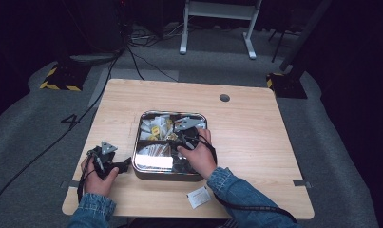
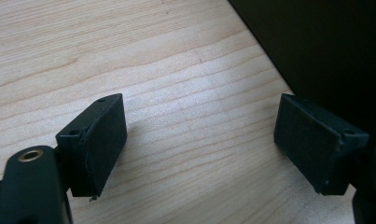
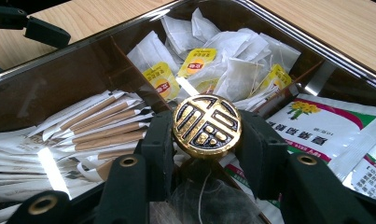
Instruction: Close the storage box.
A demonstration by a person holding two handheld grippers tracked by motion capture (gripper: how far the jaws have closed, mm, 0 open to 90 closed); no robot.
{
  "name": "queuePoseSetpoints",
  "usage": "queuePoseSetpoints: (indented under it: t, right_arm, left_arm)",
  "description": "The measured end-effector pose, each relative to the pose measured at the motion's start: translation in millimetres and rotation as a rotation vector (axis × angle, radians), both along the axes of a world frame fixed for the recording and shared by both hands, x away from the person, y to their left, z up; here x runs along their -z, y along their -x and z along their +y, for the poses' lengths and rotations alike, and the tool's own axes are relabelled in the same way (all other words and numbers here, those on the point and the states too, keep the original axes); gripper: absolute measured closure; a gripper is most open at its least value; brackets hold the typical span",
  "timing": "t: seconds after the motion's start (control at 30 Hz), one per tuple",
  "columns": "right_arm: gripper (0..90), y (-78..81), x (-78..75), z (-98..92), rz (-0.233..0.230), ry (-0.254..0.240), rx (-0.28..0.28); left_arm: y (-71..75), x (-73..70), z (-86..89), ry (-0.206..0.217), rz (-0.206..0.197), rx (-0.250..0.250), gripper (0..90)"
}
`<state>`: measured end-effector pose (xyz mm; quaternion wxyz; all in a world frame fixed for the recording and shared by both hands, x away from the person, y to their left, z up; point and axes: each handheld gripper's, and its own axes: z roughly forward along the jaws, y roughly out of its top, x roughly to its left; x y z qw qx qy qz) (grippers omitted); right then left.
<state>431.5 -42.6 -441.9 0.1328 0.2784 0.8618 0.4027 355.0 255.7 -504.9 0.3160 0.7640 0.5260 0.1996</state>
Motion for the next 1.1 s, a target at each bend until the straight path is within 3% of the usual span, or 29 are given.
queuePoseSetpoints:
  t: [0.1,0.2,0.53,0.87,1.1]
  right_arm:
    - [57.6,-0.9,-0.7,-0.9,0.005,-0.001,-0.008]
    - [50.4,-1.0,-3.9,-3.2,-0.003,-0.024,-0.016]
    - [37.9,-3.7,-37.9,-30.3,-0.055,-0.093,-0.029]
    - [34.1,-6.3,-57.1,-66.5,-0.051,-0.161,-0.008]
    - [33.7,-5.2,-65.4,-87.5,-0.065,-0.164,-0.033]
  left_arm:
    - [0.0,0.0,0.0,0.000,0.000,0.000,17.6]
    - [0.1,0.1,-0.2,0.001,0.000,-0.002,17.6]
    - [1.3,0.0,0.9,0.003,0.001,0.008,17.7]
    - [2.3,0.0,1.9,0.000,0.000,0.020,17.7]
    - [2.2,0.0,1.9,0.000,0.000,0.020,17.7]
